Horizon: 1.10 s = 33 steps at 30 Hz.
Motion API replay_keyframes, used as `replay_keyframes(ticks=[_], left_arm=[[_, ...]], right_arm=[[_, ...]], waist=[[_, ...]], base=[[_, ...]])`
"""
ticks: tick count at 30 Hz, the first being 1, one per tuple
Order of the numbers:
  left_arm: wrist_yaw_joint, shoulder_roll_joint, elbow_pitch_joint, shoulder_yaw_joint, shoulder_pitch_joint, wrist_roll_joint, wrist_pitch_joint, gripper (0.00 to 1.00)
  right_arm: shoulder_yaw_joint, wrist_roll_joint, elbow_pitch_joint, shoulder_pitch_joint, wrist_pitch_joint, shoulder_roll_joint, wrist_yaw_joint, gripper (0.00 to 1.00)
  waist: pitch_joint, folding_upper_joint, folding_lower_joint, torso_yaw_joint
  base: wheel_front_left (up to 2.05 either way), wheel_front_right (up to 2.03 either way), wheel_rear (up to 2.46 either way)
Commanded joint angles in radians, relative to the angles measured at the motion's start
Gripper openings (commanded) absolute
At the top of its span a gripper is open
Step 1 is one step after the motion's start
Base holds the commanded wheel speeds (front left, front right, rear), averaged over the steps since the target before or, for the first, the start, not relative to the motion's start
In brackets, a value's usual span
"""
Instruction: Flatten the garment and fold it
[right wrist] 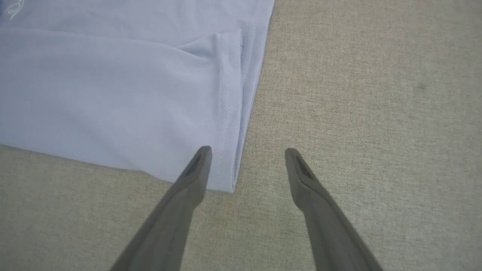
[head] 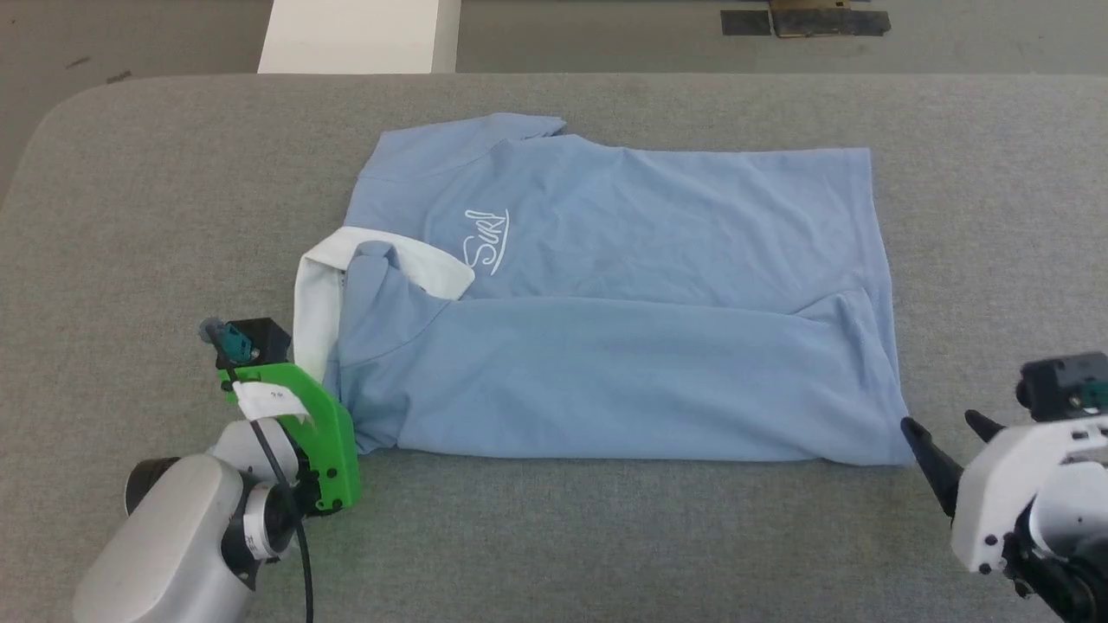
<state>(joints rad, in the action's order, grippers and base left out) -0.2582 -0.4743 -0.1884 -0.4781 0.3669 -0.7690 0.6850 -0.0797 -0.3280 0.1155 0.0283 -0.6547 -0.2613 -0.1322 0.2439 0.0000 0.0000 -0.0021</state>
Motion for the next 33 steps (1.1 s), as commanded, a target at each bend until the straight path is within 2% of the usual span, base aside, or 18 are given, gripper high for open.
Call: replay_keyframes(ticks=[1, 7, 14, 21, 22, 23, 24, 33], left_arm=[[-0.007, 0.008, -0.001, -0.012, -0.03, -0.004, 0.001, 0.0], [-0.016, 0.006, 0.038, -0.014, -0.029, 0.001, 0.001, 0.0], [-0.017, 0.014, 0.059, -0.021, -0.014, 0.006, -0.008, 0.0], [-0.014, 0.02, 0.061, -0.024, -0.011, 0.005, -0.016, 0.0], [-0.014, 0.02, 0.06, -0.025, -0.01, 0.005, -0.017, 0.0], [-0.013, 0.022, 0.06, -0.024, -0.01, 0.003, -0.019, 0.0], [-0.013, 0.023, 0.059, -0.024, -0.011, 0.002, -0.02, 0.0], [-0.01, 0.015, 0.071, 0.018, -0.019, -0.026, -0.057, 0.0]], right_arm=[[0.013, 0.023, 0.018, 0.031, -0.06, -0.003, 0.002, 1.0], [0.076, 0.066, 0.036, 0.078, -0.264, -0.023, 0.002, 1.0], [0.101, 0.128, -0.017, 0.113, -0.33, -0.041, 0.002, 1.0], [0.179, 0.118, -0.083, 0.11, -0.394, -0.075, 0.002, 1.0], [0.181, 0.112, -0.087, 0.11, -0.404, -0.076, 0.002, 0.88], [0.184, 0.102, -0.09, 0.111, -0.413, -0.077, 0.002, 0.27], [0.186, 0.094, -0.089, 0.112, -0.417, -0.079, 0.002, 0.0], [0.126, 0.038, -0.055, 0.158, -0.345, -0.086, 0.002, 0.0]], waist=[[0.0, 0.0, 0.0, 0.004], [0.022, 0.0, 0.0, 0.028], [0.062, 0.0, 0.0, 0.056], [0.079, 0.0, 0.0, 0.065], [0.08, 0.0, 0.0, 0.065], [0.08, 0.0, 0.0, 0.064], [0.08, 0.0, 0.0, 0.064], [0.031, 0.0, 0.0, 0.052]], base=[[0.0, 0.0, 0.0], [0.0, 0.0, 0.0], [0.0, 0.0, 0.0], [0.0, 0.0, 0.0], [0.0, 0.0, 0.0], [0.0, 0.0, 0.0], [0.0, 0.0, 0.0], [0.0, 0.0, 0.0]])
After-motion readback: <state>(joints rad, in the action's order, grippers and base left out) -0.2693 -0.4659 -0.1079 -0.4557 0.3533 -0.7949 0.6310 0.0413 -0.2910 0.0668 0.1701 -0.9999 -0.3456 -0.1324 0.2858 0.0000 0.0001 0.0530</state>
